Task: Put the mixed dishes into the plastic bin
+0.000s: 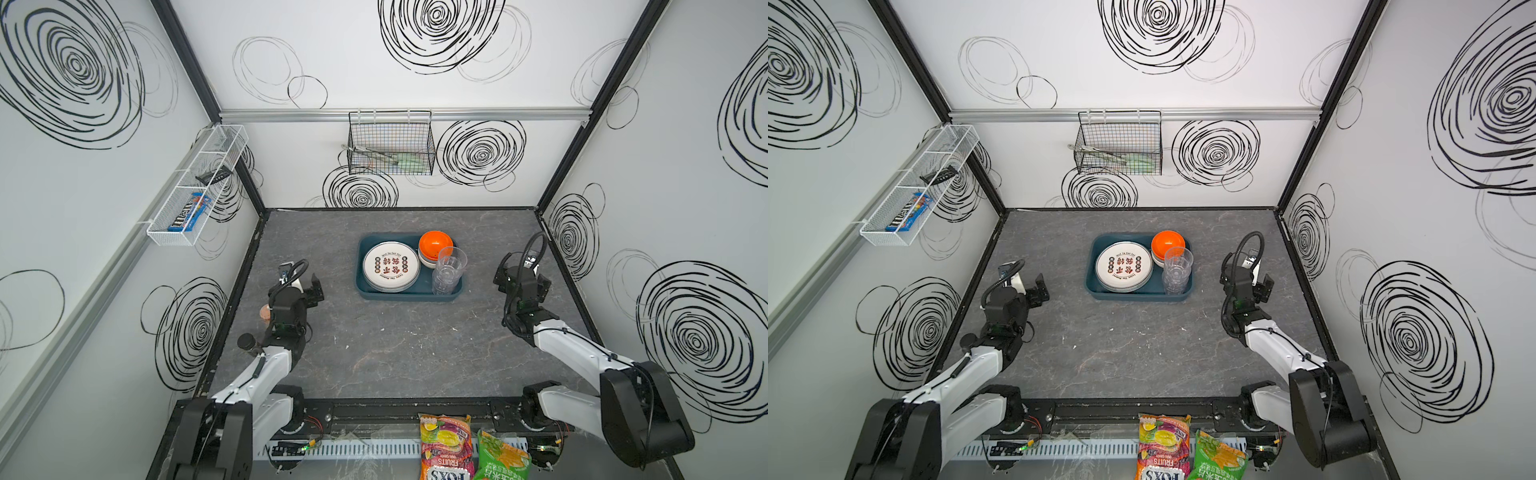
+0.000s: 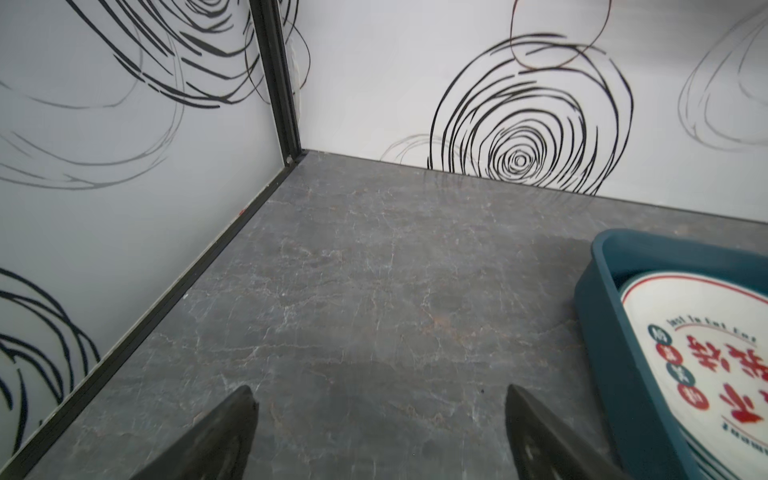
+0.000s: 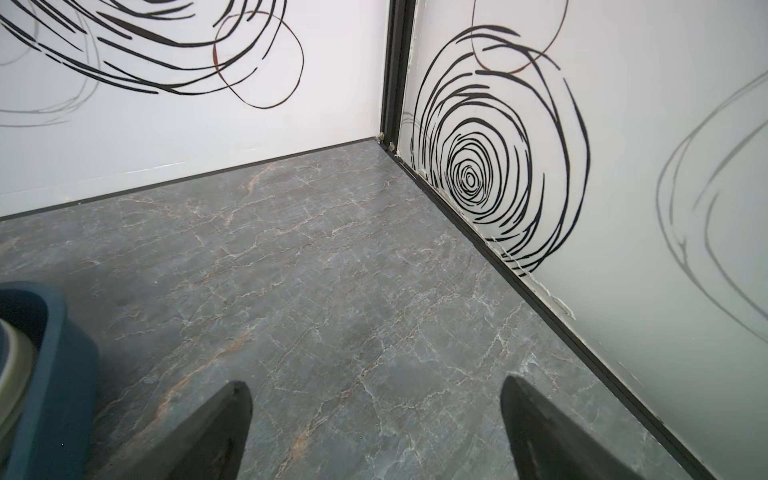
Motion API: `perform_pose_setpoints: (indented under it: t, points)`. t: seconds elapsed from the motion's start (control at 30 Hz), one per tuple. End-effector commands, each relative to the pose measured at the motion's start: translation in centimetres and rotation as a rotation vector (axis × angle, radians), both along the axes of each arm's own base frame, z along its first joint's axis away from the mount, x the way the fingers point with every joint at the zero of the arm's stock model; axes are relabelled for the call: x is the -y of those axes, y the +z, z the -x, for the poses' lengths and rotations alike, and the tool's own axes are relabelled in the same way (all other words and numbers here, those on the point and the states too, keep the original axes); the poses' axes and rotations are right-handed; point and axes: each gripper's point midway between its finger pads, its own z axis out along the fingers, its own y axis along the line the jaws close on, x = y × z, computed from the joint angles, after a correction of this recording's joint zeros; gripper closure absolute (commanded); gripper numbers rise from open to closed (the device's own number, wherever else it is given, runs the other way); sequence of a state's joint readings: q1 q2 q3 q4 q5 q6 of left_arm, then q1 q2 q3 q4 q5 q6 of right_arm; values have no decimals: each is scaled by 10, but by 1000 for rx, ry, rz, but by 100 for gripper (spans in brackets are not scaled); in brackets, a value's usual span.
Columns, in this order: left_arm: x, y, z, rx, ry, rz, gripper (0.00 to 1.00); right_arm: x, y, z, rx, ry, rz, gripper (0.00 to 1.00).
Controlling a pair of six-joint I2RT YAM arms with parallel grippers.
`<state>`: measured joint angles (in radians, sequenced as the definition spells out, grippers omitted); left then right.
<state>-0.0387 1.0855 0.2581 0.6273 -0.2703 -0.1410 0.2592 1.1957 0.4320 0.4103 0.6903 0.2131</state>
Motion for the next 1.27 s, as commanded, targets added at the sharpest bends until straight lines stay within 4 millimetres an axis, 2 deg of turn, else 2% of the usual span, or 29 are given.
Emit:
perform_pose_setpoints:
  t: [0.0, 0.1, 0.13, 0.2, 0.27, 0.3, 0.4, 0.43, 0.57, 0.6, 0.67, 0.73, 0.8, 0.87, 0.97, 1.13, 1.23]
  points:
    - [-3, 28, -8, 202, 15, 29, 4, 12, -2, 3, 74, -66, -5, 3]
    - [-2, 22, -11, 226, 16, 34, 4, 17, -14, 7, 105, -70, -3, 3]
    - [-1, 18, -16, 194, 6, 26, 4, 17, -12, 7, 120, -59, 12, 3]
    - [4, 25, -19, 228, -24, -24, 4, 8, -6, 1, 158, 22, 15, 3]
    - [1, 29, -14, 280, -12, -35, 4, 1, 0, -3, 205, 107, 8, 3]
    - [-1, 25, -12, 285, -5, -26, 4, 0, -1, -5, 199, 123, 8, 3]
    - [16, 19, -16, 281, -84, -64, 4, 13, -2, 1, 269, 93, -1, 3]
    - [18, 16, -17, 277, -90, -66, 4, 11, -2, 0, 274, 113, 5, 3]
    - [21, 10, -25, 236, -87, -86, 4, -1, -11, -13, 221, 227, -31, 3]
    - [22, 12, -24, 253, -91, -87, 4, -6, -23, -17, 187, 301, -65, 3]
    - [22, 11, -24, 247, -88, -90, 4, -1, -18, -18, 270, 323, -29, 3]
    - [22, 11, -24, 252, -83, -95, 4, -1, -18, -19, 253, 324, -31, 3]
    - [22, 12, -24, 253, -76, -100, 4, 3, -33, -27, 142, 278, -108, 3]
    - [22, 13, -22, 256, -65, -107, 4, 0, -21, -21, 224, 313, -42, 3]
    - [22, 13, -21, 259, -58, -111, 4, 1, -29, -26, 167, 282, -89, 3]
    - [22, 14, -21, 262, -58, -111, 4, 2, -31, -31, 150, 276, -94, 3]
    - [24, 15, -18, 268, -58, -116, 4, 2, -28, -27, 167, 273, -84, 3]
